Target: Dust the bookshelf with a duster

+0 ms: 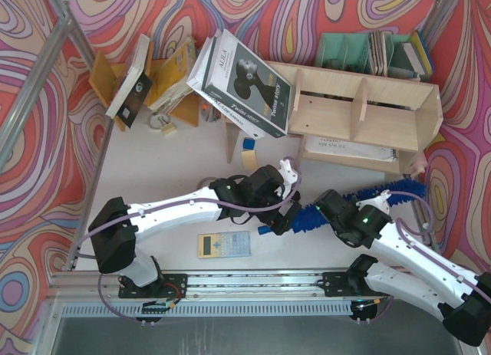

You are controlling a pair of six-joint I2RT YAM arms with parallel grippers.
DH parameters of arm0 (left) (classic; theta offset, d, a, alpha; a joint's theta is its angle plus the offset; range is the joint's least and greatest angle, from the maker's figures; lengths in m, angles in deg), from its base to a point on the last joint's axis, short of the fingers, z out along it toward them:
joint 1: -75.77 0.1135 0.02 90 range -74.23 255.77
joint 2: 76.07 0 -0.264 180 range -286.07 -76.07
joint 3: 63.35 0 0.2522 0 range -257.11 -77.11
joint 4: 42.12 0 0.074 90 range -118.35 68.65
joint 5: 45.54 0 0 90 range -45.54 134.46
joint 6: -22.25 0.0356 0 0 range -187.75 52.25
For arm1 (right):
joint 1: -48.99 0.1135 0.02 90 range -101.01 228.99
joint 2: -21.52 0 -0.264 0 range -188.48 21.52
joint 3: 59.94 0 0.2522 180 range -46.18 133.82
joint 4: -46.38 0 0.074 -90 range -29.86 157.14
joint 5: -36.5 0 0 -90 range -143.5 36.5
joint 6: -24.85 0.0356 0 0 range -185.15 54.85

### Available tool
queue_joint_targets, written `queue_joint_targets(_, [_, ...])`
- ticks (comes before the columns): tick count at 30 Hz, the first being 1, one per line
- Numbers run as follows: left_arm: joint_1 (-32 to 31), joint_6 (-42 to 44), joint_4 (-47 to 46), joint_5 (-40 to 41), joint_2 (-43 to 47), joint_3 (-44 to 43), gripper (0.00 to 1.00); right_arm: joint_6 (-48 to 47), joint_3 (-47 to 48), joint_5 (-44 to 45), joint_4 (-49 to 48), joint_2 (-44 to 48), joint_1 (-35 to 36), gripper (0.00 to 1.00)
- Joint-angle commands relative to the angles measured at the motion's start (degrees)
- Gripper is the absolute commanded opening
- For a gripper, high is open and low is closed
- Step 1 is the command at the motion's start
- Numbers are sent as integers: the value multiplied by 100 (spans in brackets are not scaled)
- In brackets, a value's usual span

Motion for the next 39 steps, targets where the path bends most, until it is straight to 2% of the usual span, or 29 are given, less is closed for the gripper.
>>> queue_joint_targets(1, [-50,272,411,-489,-308,-209,97,-44,278,401,47,69,-19,0])
queue_joint_targets(6, [-105,399,529,-568,-811,-497,94,-105,334,369,24,82,-14,0])
queue_joint_targets(11, [-116,532,646,-486,-1309,-817,81,-193,406,341,-13,117,-19,0])
queue_joint_targets(14, [-114,572,603,-406,-1449,-867,76,-229,456,365,-13,140,-19,0])
queue_joint_targets(24, [-145,477,545,-124,-1471,-825,42,-239,484,383,25,144,-19,0])
queue_joint_targets(29, [-266,478,676,214,-1316,-885,20,-200,488,402,96,133,-19,0])
queue_joint_targets(35, [-478,523,840,465,-1113,-992,5,-81,547,489,365,243,-19,0])
queue_joint_targets(37, [-563,547,915,566,-1046,-1039,1,-37,598,542,516,287,-19,8])
queue_joint_targets(39, [-649,580,959,654,-987,-1073,0,-16,654,591,630,336,-19,19])
